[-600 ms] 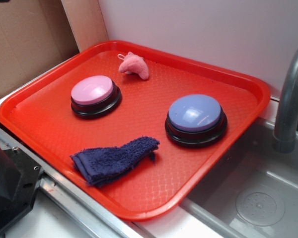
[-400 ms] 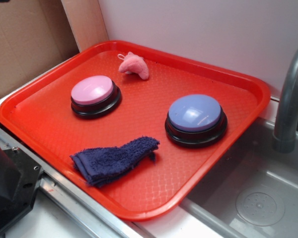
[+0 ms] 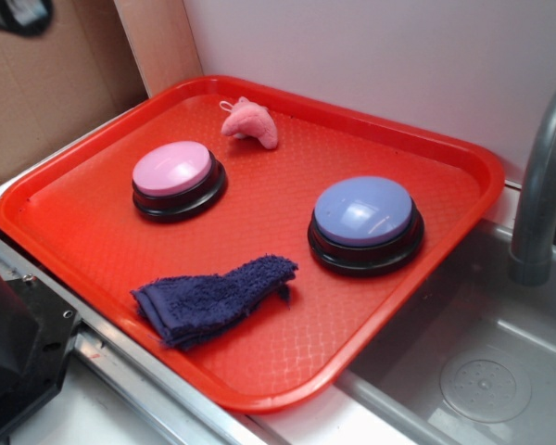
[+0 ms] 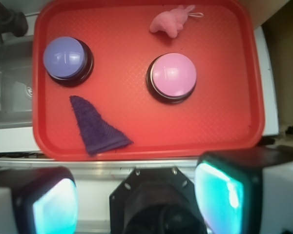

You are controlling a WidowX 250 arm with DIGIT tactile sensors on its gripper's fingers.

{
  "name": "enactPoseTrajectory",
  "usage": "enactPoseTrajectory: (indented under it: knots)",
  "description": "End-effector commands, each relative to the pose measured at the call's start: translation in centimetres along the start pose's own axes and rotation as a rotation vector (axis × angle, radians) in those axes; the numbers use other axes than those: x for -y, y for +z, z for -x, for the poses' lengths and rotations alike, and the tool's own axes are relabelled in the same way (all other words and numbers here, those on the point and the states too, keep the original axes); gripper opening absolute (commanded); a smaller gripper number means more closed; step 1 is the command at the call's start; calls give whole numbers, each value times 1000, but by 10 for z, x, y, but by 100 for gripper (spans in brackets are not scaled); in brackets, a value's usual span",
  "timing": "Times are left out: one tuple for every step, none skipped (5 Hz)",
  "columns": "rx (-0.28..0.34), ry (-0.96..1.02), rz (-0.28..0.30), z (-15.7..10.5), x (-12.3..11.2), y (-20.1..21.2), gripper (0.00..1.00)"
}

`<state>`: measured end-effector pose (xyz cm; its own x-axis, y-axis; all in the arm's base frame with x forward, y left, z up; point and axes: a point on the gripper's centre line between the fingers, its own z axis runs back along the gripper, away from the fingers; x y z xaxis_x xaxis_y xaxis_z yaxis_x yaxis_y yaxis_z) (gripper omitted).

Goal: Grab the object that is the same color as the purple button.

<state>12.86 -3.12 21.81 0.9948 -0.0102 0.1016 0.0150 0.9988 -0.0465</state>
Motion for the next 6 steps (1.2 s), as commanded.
enactPoseTrajectory:
  knots:
    - [13, -110, 48, -3, 49, -70, 100]
    - [-45, -104, -29, -5, 62, -110, 100]
    - [-36, -60, -37, -12, 61, -143, 100]
    - [-37, -75, -48, -11, 67, -169, 100]
    - [-39, -105, -22, -7, 71, -185, 100]
    - [-61, -117, -33, 3, 76, -201, 100]
